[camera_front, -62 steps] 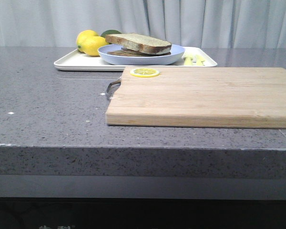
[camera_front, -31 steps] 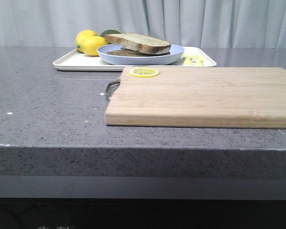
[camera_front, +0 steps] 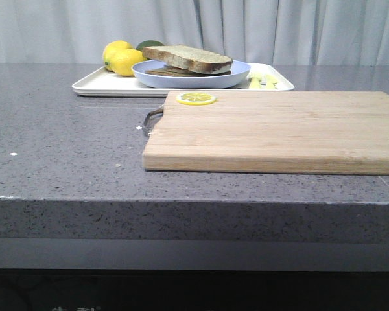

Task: Place bread and move sandwich to tray

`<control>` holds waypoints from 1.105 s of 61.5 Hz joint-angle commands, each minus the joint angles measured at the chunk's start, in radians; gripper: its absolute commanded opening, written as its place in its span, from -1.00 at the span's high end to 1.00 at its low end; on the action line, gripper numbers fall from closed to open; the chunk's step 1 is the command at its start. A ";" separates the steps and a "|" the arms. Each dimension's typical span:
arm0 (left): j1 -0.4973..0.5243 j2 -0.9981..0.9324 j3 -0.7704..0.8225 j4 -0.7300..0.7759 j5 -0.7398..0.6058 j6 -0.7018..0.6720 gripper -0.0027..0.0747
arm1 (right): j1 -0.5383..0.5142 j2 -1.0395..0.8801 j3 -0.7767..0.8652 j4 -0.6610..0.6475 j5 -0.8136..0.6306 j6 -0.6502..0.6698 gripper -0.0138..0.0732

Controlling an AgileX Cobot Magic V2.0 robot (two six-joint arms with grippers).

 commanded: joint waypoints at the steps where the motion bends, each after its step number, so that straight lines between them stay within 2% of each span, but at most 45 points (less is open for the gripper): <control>1: 0.002 0.008 -0.022 -0.003 -0.083 -0.008 0.98 | -0.004 0.004 -0.028 0.000 -0.081 -0.002 0.93; 15: 0.003 -0.092 0.128 -0.003 -0.187 -0.008 0.98 | -0.004 0.004 -0.028 0.000 -0.081 -0.002 0.93; 25: 0.014 -0.281 0.313 -0.003 -0.248 -0.008 0.98 | -0.004 0.004 -0.028 0.000 -0.081 -0.002 0.93; 36: 0.078 -0.461 0.469 -0.007 -0.268 -0.008 0.98 | -0.004 0.004 -0.028 0.000 -0.081 -0.002 0.93; 45: 0.108 -0.452 0.541 -0.012 -0.324 -0.008 0.98 | -0.004 0.004 -0.028 0.000 -0.079 -0.002 0.93; 68: 0.110 -0.454 0.718 -0.012 -0.544 -0.008 0.98 | -0.004 0.004 -0.028 0.000 -0.079 -0.002 0.93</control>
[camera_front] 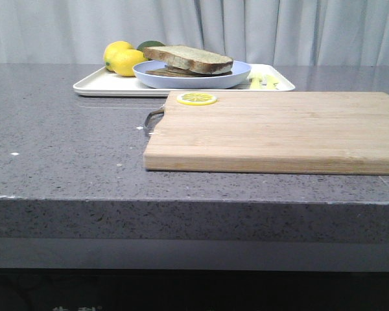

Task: Place bread and move sandwich to tray

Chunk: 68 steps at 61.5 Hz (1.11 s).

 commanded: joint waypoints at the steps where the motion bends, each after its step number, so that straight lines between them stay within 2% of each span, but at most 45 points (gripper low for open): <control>1: 0.001 -0.021 0.006 -0.010 -0.168 -0.008 0.98 | -0.004 0.004 -0.028 0.000 -0.079 -0.002 0.93; 7: 0.001 -0.021 0.038 -0.010 -0.238 -0.008 0.98 | -0.004 0.004 -0.028 0.000 -0.079 -0.002 0.93; 68: 0.001 -0.021 0.036 -0.010 -0.242 -0.008 0.98 | -0.004 0.004 -0.028 0.000 -0.079 -0.002 0.93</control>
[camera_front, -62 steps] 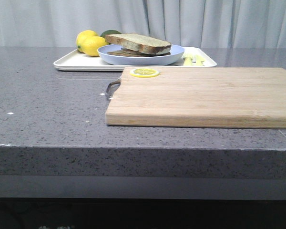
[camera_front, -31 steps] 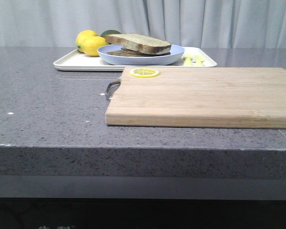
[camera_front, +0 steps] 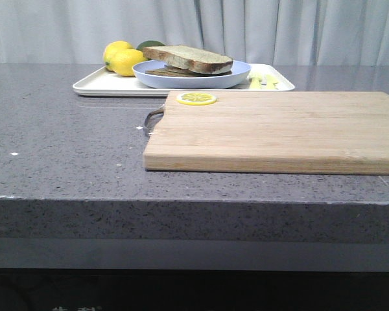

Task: Place bread and move sandwich to tray

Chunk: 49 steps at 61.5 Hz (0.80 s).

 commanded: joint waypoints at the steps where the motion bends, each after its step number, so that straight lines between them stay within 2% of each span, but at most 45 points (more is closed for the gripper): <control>1: 0.001 -0.021 0.004 -0.009 -0.091 -0.008 0.98 | -0.004 0.004 -0.028 0.000 -0.079 -0.002 0.93; 18: 0.001 -0.021 0.004 -0.009 -0.091 -0.008 0.98 | -0.004 0.004 -0.028 -0.018 -0.092 -0.002 0.93; 26: 0.001 -0.021 0.004 -0.009 -0.091 -0.008 0.98 | -0.003 -0.008 -0.002 -0.018 -0.202 -0.002 0.93; 38: 0.001 -0.021 0.004 -0.009 -0.091 -0.008 0.98 | -0.003 -0.121 0.190 -0.018 -0.414 -0.002 0.93; 49: 0.001 -0.021 0.004 -0.009 -0.091 -0.008 0.98 | -0.003 -0.288 0.410 -0.018 -0.437 -0.002 0.93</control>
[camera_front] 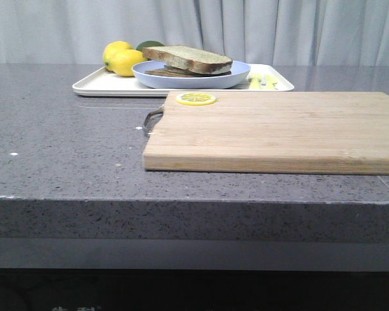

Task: Place bread and move sandwich to tray

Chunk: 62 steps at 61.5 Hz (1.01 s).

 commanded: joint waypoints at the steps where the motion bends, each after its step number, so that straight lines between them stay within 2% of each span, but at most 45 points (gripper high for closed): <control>1: 0.001 -0.021 0.004 -0.009 -0.091 -0.008 0.98 | -0.003 -0.076 0.074 -0.012 -0.084 -0.002 0.93; 14: 0.001 -0.021 0.004 -0.009 -0.091 -0.008 0.98 | -0.003 -0.261 0.220 -0.012 -0.065 -0.002 0.93; 30: 0.001 -0.021 0.004 -0.009 -0.091 -0.008 0.98 | -0.003 -0.402 0.226 -0.012 0.052 -0.002 0.93; 62: 0.001 -0.021 0.004 -0.009 -0.091 -0.008 0.98 | -0.003 -0.429 0.226 -0.012 0.084 -0.002 0.93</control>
